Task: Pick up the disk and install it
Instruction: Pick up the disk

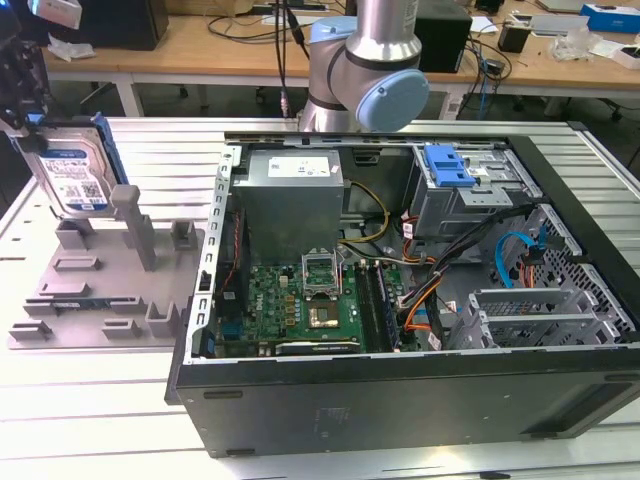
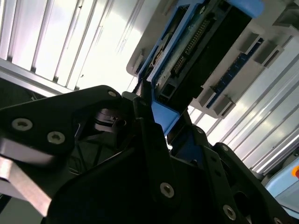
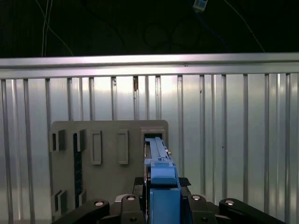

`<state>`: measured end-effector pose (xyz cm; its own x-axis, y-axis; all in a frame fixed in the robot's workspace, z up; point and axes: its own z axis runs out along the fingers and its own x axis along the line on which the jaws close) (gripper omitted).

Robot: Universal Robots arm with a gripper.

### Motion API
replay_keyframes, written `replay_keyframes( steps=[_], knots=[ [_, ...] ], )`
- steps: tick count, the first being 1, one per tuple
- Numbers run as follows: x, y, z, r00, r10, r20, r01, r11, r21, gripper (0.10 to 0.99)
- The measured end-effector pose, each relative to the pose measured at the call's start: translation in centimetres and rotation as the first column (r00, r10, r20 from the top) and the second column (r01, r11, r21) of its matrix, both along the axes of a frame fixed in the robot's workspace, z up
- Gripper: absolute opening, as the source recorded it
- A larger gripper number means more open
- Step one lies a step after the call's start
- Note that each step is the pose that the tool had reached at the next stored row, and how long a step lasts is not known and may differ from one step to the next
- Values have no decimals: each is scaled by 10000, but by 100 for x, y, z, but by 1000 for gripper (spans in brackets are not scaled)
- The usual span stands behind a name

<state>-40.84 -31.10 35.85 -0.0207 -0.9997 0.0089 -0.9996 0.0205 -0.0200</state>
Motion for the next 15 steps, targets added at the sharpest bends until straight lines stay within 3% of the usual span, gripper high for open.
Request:
replay_keyframes(
  steps=[9,11,15],
  knots=[
    [0,0,345,10000,0,1,0,10000,1,369],
    [0,0,496,10000,0,0,0,10000,1,369],
    [0,0,611,10000,1,0,-1,10000,1,369]
  ],
)
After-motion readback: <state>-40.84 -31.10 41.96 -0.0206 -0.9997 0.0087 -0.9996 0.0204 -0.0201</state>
